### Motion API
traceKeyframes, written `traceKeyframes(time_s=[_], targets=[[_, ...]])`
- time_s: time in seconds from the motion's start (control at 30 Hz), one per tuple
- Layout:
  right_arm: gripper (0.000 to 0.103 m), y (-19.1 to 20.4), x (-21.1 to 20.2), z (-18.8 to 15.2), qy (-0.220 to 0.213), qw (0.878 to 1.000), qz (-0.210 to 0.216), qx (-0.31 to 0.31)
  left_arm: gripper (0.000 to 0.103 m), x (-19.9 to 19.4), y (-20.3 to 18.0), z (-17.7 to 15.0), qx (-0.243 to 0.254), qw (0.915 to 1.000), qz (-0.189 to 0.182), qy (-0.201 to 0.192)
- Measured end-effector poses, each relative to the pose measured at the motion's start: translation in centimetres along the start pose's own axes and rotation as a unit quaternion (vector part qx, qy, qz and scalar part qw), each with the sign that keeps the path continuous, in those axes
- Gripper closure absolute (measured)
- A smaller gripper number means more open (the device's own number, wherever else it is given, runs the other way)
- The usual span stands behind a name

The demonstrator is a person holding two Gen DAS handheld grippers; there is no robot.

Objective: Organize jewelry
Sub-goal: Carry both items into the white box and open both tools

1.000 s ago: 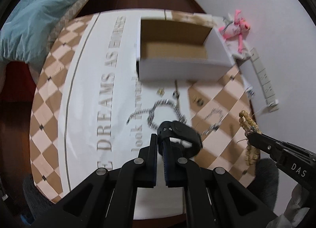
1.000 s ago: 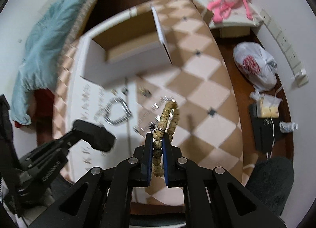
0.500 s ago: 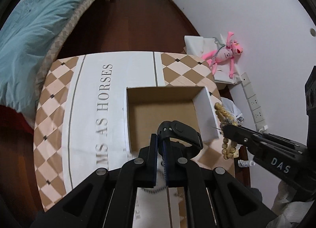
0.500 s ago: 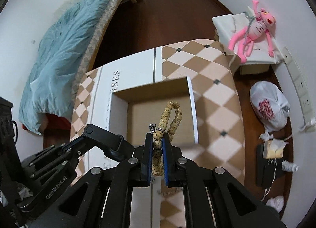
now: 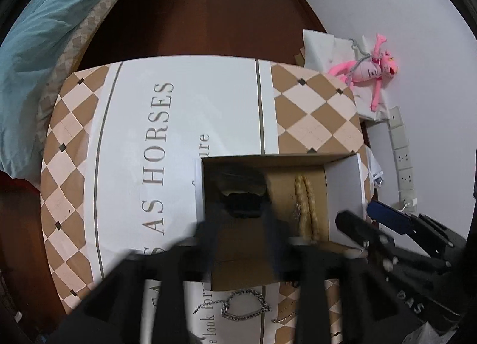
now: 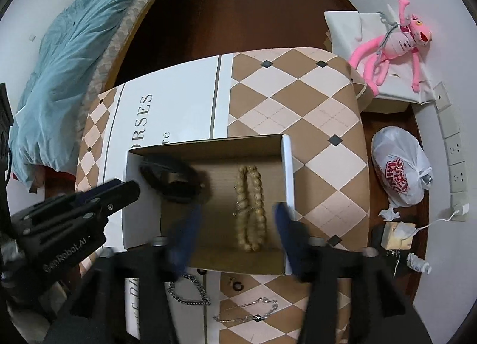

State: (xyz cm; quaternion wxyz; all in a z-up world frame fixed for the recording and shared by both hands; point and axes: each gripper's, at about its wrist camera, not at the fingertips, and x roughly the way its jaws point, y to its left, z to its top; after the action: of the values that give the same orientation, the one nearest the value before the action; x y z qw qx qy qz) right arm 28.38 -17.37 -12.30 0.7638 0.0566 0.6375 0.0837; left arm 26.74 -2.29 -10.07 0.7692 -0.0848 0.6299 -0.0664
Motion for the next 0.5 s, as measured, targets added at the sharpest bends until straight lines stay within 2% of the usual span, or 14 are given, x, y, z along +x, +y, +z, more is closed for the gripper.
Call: traceKeyframes(time_s=[0.07,0.13,0.17,0.2,0.27,0.37,0.5], targets=[[0.043,-0.4,-0.4,-0.2,-0.007,1.0,-0.005,0.004,0.024,-0.6,0.5,-0.1,-0.009,0.9999,0.004,-0.012],[0.039,-0.5,-1.0,-0.4,-0.02,1.0,-0.017,0.003,0.024,-0.9,0.8,-0.2,-0.012,0.9997,0.006,-0.019],[0.03,-0.6,-1.3,-0.6,-0.026,0.999,-0.028,0.0,0.021,-1.1,0.9,-0.3,-0.011,0.9996,0.014,-0.024],[0.018,-0.5,-1.5,-0.8,-0.033,0.999,-0.042,-0.005,0.011,-1.4,1.0,-0.5,-0.008,0.9992,0.024,-0.032],[0.007,-0.5,-1.8,-1.1,-0.043,0.996,-0.071,-0.013,0.002,-1.9,1.2,-1.0,-0.004,0.9977,0.044,-0.051],[0.007,-0.8,-1.5,-1.9,-0.051,0.993,-0.103,-0.02,0.002,-2.2,1.6,-1.9,-0.006,0.9953,0.067,-0.07],[0.007,-1.1,-0.9,-2.8,-0.05,0.992,-0.114,-0.019,0.002,-2.4,1.8,-3.4,-0.003,0.9911,0.095,-0.093]])
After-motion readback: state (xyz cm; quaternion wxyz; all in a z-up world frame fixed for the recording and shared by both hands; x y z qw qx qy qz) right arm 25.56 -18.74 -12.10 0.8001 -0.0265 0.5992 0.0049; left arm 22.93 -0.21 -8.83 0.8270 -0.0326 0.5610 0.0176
